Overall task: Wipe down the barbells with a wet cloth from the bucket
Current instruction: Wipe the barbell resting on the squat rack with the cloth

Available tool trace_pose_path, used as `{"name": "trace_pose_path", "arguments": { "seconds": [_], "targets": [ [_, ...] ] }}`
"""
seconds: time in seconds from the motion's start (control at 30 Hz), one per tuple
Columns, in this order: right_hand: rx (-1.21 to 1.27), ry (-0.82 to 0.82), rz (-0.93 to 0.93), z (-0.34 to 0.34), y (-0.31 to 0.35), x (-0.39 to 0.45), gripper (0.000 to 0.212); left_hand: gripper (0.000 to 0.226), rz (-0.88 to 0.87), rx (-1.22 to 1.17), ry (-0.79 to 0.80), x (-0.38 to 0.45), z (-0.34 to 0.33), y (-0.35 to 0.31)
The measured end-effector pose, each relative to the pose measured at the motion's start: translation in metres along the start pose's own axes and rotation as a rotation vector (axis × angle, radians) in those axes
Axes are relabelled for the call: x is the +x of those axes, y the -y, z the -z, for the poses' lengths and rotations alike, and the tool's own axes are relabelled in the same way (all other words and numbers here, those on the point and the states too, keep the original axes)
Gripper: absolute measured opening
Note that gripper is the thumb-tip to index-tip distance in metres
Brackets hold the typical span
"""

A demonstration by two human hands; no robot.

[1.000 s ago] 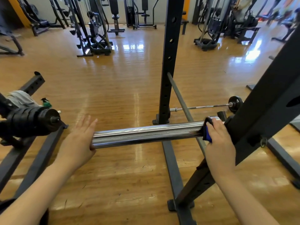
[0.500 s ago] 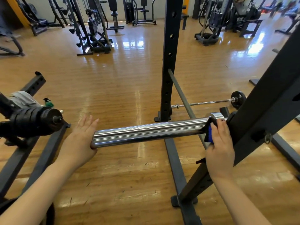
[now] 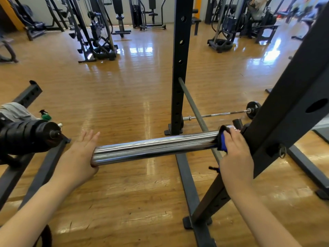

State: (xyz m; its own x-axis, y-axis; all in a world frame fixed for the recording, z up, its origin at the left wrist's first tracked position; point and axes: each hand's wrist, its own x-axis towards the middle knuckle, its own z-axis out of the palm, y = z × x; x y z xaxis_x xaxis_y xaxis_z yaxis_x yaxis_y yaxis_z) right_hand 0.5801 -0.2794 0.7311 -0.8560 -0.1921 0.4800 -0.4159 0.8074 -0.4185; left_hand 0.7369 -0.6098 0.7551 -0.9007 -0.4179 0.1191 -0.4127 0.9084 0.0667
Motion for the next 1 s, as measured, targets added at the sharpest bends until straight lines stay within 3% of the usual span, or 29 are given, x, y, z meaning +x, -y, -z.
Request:
{"name": "trace_pose_path", "arguments": {
  "seconds": [0.27, 0.43, 0.63, 0.77, 0.87, 1.0],
  "targets": [
    [-0.117, 0.090, -0.029, -0.005, 0.018, 0.018, 0.069, 0.096, 0.012, -0.008, -0.006, -0.001, -0.003, 0.000],
    [-0.229, 0.236, 0.082, 0.014, 0.018, 0.029, 0.058, 0.093, 0.013, 0.000, 0.012, -0.001, 0.000, -0.003],
    [-0.354, 0.253, 0.170, 0.018, 0.001, -0.001, 0.066, 0.093, 0.025, -0.003, 0.028, -0.001, 0.002, -0.005],
    [-0.559, 0.341, 0.248, 0.022, 0.019, 0.032, 0.041, 0.092, 0.023, -0.004, 0.026, -0.001, 0.003, -0.005],
    [-0.568, 0.419, 0.329, 0.031, 0.026, 0.051, 0.029, 0.093, 0.020, -0.004, 0.031, -0.001, 0.002, -0.004],
    [-0.549, 0.422, 0.304, 0.047, 0.015, 0.021, 0.054, 0.094, 0.032, -0.032, 0.007, -0.002, 0.002, -0.004]
  ]
}}
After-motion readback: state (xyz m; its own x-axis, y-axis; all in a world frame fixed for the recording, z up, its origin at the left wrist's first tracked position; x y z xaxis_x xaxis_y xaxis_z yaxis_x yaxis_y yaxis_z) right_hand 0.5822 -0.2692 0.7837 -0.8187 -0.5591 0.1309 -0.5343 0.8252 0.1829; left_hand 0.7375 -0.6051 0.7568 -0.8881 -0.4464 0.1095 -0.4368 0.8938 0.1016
